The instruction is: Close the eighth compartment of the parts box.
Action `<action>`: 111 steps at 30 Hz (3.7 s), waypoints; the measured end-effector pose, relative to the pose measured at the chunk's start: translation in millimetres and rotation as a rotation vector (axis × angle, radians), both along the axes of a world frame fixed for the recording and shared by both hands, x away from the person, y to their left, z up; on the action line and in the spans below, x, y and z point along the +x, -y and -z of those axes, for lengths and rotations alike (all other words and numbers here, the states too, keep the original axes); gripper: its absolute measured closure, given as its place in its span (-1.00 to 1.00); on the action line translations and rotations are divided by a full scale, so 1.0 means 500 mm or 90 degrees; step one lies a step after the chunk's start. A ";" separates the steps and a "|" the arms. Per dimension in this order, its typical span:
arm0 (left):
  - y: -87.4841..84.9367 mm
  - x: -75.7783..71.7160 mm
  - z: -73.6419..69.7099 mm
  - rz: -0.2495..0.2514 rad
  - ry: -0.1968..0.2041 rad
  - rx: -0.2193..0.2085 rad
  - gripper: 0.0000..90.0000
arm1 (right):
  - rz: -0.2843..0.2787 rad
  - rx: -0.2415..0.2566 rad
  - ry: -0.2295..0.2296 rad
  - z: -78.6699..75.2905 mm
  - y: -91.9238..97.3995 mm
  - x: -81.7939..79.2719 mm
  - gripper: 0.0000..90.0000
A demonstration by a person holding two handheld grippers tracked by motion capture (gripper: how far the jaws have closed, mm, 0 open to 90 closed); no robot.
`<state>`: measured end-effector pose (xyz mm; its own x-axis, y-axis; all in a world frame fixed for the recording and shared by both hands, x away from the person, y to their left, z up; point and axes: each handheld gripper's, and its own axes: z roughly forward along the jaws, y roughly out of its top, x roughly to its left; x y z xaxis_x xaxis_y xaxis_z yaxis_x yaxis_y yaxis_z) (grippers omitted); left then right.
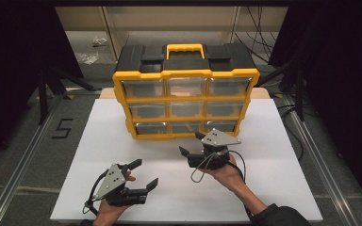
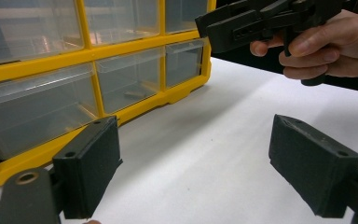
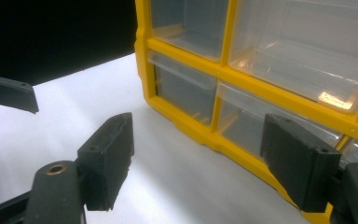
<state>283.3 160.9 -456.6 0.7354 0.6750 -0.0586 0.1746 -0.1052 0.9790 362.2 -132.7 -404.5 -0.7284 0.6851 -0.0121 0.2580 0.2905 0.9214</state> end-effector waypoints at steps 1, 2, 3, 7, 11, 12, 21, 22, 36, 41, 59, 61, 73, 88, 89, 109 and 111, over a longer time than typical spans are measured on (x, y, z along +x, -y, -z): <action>0.000 0.000 0.000 0.000 0.000 -0.001 -0.64 | 0.000 0.001 0.000 0.001 0.001 -0.002 -0.41; 0.000 0.000 0.000 0.000 0.000 0.000 -0.64 | -0.001 0.003 0.003 0.002 0.003 -0.003 -0.41; 0.000 0.000 0.000 0.001 0.000 0.000 -0.64 | 0.000 0.004 -0.001 0.004 0.004 -0.005 -0.41; 0.000 0.000 0.000 0.000 0.000 0.000 -0.64 | -0.003 0.009 0.004 0.007 0.009 -0.010 -0.41; 0.000 0.000 0.000 0.001 0.000 0.000 -0.64 | -0.006 0.014 0.008 0.008 0.013 -0.016 -0.41; 0.000 0.000 0.000 0.000 0.000 -0.001 -0.64 | -0.006 0.015 0.007 0.008 0.013 -0.017 -0.41; 0.000 0.000 0.000 0.001 -0.001 -0.002 -0.64 | -0.012 0.026 0.014 0.009 0.019 -0.027 -0.45; 0.000 0.000 0.000 0.001 -0.001 -0.002 -0.64 | -0.015 0.026 0.013 0.010 0.020 -0.028 -0.45; -0.004 0.002 -0.001 0.001 -0.003 -0.012 -0.64 | -0.010 0.040 0.020 0.014 0.039 -0.039 -0.48; -0.004 0.001 -0.001 0.002 -0.001 -0.014 -0.64 | -0.009 0.045 0.021 0.015 0.046 -0.045 -0.50; -0.005 0.000 -0.002 0.008 0.000 -0.022 -0.65 | 0.002 0.053 0.022 0.022 0.070 -0.058 -0.62; -0.005 0.000 -0.002 0.008 0.000 -0.021 -0.65 | 0.003 0.052 0.025 0.024 0.073 -0.059 -0.62; -0.004 0.000 -0.002 0.009 0.002 -0.023 -0.65 | 0.006 0.047 0.031 0.033 0.085 -0.072 -0.64; -0.005 -0.001 -0.002 0.007 0.001 -0.021 -0.65 | 0.008 0.043 0.022 0.044 0.095 -0.082 -0.65; -0.005 -0.001 -0.002 0.007 0.001 -0.021 -0.65 | 0.008 0.042 0.023 0.045 0.096 -0.083 -0.65; -0.004 -0.002 -0.001 0.008 0.000 -0.021 -0.65 | 0.017 0.041 0.032 0.054 0.110 -0.103 -0.65; -0.004 -0.001 -0.001 0.008 0.000 -0.021 -0.65 | 0.018 0.040 0.033 0.055 0.111 -0.105 -0.65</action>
<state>282.5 162.9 -456.0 0.7442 0.6631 -0.0801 0.1727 -0.0752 0.9821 309.6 -188.3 -432.1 -0.7080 0.7062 -0.0051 0.2175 0.2250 0.9498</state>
